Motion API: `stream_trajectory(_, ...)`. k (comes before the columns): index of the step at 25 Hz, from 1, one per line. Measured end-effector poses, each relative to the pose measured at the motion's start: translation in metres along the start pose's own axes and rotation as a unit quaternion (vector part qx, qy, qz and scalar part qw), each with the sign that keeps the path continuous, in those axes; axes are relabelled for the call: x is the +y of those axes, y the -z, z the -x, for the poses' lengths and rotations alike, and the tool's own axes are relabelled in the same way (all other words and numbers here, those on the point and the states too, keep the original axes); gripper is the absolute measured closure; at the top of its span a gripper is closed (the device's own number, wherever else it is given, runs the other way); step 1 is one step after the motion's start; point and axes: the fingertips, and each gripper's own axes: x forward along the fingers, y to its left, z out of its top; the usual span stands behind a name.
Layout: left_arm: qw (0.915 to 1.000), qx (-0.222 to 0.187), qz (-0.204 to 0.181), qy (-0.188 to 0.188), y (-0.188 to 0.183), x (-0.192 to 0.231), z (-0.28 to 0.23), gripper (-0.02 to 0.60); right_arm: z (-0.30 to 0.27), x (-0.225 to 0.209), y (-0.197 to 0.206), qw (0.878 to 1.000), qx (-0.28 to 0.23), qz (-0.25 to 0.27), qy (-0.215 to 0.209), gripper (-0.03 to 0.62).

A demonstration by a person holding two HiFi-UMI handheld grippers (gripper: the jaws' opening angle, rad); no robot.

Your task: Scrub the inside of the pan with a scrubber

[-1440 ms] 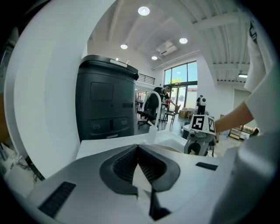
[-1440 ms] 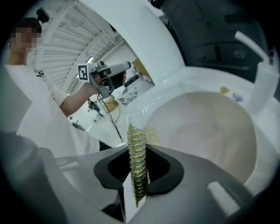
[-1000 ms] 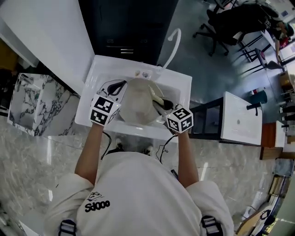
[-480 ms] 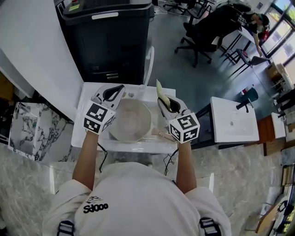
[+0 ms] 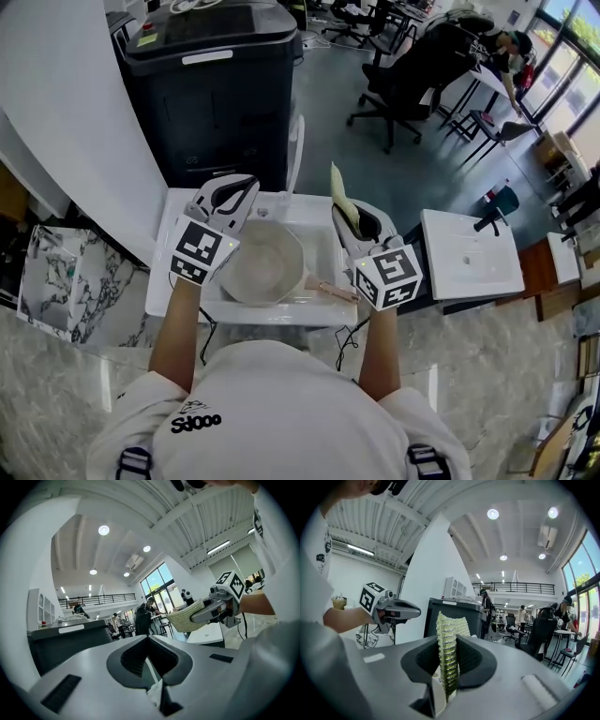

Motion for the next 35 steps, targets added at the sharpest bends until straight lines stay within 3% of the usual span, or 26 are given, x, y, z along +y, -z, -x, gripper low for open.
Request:
stream_trajectory(9, 0.9999, -0.011, -0.002, 0.012, -0.023, -0.012, 0.007, 0.577, 0.008, 0.02, -0.015, 0.999, 0.012, 0.036, -0.013, 0.522)
stream_trajectory(20, 0.9991, -0.035, -0.01, 0.022, -0.043, -0.025, 0.021, 0.577, 0.014, 0.03, -0.021, 0.999, 0.007, 0.033, -0.025, 0.523)
stream_trajectory(26, 0.9987, -0.044, 0.017, 0.018, -0.041, -0.026, 0.024, 0.577, 0.016, 0.033, -0.019, 0.999, 0.007, 0.022, -0.033, 0.523)
stream_trajectory(35, 0.9978, -0.021, 0.051, 0.036, -0.02, -0.028, 0.024, 0.577, 0.008, 0.041, -0.012, 0.999, 0.012, 0.023, -0.041, 0.523)
